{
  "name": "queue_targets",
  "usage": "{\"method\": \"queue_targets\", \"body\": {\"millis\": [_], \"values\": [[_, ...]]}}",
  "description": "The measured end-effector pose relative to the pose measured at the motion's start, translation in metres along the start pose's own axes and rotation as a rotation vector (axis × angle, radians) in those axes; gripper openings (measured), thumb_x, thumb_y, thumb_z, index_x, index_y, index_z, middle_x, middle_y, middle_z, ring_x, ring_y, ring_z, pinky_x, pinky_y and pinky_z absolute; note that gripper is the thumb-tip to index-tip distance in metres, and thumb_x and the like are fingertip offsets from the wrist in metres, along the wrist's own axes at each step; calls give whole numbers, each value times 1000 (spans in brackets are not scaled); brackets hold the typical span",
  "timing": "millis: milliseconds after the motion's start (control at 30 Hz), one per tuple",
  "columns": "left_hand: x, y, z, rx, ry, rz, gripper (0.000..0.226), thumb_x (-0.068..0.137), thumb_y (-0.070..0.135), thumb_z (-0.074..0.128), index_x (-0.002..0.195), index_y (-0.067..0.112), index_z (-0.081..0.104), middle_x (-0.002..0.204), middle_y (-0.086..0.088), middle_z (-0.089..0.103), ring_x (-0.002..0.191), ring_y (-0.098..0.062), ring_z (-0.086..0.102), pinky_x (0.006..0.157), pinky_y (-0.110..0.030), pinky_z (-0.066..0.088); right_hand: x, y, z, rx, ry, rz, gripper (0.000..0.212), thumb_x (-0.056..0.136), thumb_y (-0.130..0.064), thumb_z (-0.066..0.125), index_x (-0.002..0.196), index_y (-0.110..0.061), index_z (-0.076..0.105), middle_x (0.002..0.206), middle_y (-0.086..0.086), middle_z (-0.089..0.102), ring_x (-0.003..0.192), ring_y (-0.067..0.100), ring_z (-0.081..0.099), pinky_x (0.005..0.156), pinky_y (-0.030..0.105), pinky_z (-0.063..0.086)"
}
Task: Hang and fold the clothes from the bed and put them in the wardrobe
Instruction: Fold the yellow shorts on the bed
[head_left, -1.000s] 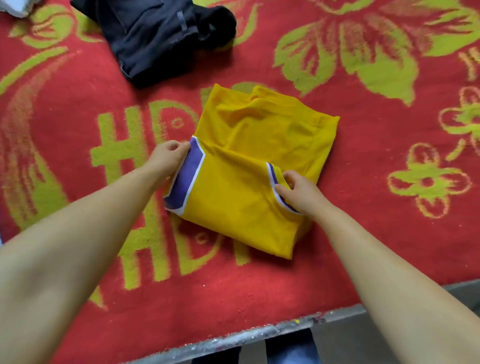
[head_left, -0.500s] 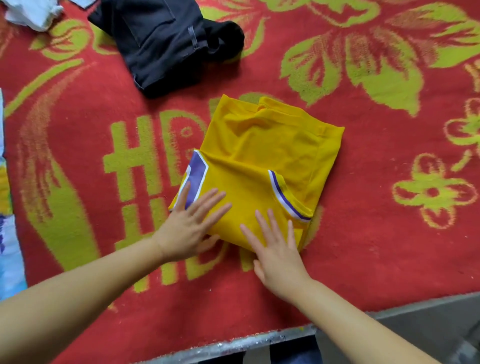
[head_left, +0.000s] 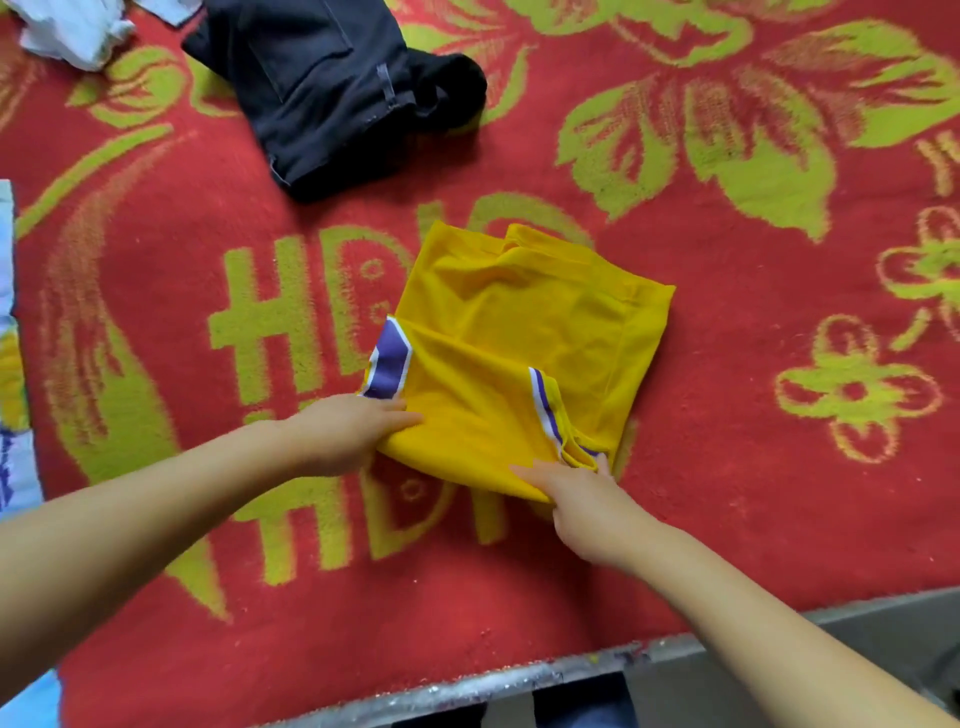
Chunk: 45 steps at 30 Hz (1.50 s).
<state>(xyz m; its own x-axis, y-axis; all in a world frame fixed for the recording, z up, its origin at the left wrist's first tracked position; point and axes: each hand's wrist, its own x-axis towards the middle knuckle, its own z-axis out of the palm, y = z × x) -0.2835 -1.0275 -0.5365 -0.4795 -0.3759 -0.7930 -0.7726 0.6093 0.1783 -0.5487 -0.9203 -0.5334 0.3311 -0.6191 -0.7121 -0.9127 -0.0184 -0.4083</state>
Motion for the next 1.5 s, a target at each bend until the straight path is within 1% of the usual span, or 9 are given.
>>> {"method": "queue_targets", "body": {"millis": [167,333,433,567,667,800,1000,1233,1500], "values": [[-15,-4,-84,-449,-323,-26,30,70,6,47,94,13,62,84,-9,65,71,-17,58,66,-40,48,-18,36,-91,415,-191,-114,39,82,-1,45,97,-33,60,94,-11,65,82,5,57,69,18,45],[45,-37,-130,-933,35,-164,2,87,11,59,88,10,61,78,-1,59,69,-10,56,58,-20,46,33,96,-137,598,251,84,19,87,-8,63,98,-24,63,91,-3,63,87,15,58,70,28,45],[92,-52,-122,-1114,438,-304,24,89,22,64,111,16,62,100,-5,59,94,-18,56,70,-25,46,71,110,-128,530,454,241,27,88,-16,63,115,-15,61,105,5,61,105,26,58,77,28,39],[115,-26,-97,-678,716,-503,66,95,36,54,149,13,25,147,-15,36,135,-31,34,109,-40,28,80,95,-105,426,692,394,52,93,-17,54,142,-11,38,138,18,43,127,36,42,101,41,34],[94,7,-66,-240,900,-212,70,92,41,48,151,18,18,153,-16,27,143,-31,24,115,-54,16,59,61,-78,145,815,254,67,86,-18,60,147,-12,33,151,18,31,142,37,25,112,53,24],[70,23,-2,284,622,170,94,76,47,49,153,25,0,159,-15,6,147,-30,7,111,-63,12,45,8,-13,-243,596,14,102,59,-35,80,148,-22,32,154,19,27,143,41,21,105,70,14],[86,21,13,271,556,-40,117,77,16,67,146,32,-25,153,-9,-33,143,-33,-22,109,-66,10,75,11,-4,-292,409,228,89,95,-20,49,147,-35,-22,157,15,-21,140,50,-16,102,75,-5],[62,33,-46,89,363,-170,73,97,2,36,152,30,-2,161,-1,-8,147,-34,-1,115,-53,20,63,10,-68,-226,333,222,67,98,-5,35,153,-34,10,160,7,12,142,44,16,109,62,23],[-57,38,-107,74,508,-246,75,94,2,48,152,27,8,160,-3,10,144,-35,17,106,-47,38,-20,-55,-141,-266,472,80,74,90,4,44,152,-29,20,152,7,32,132,39,38,104,49,39]]}}
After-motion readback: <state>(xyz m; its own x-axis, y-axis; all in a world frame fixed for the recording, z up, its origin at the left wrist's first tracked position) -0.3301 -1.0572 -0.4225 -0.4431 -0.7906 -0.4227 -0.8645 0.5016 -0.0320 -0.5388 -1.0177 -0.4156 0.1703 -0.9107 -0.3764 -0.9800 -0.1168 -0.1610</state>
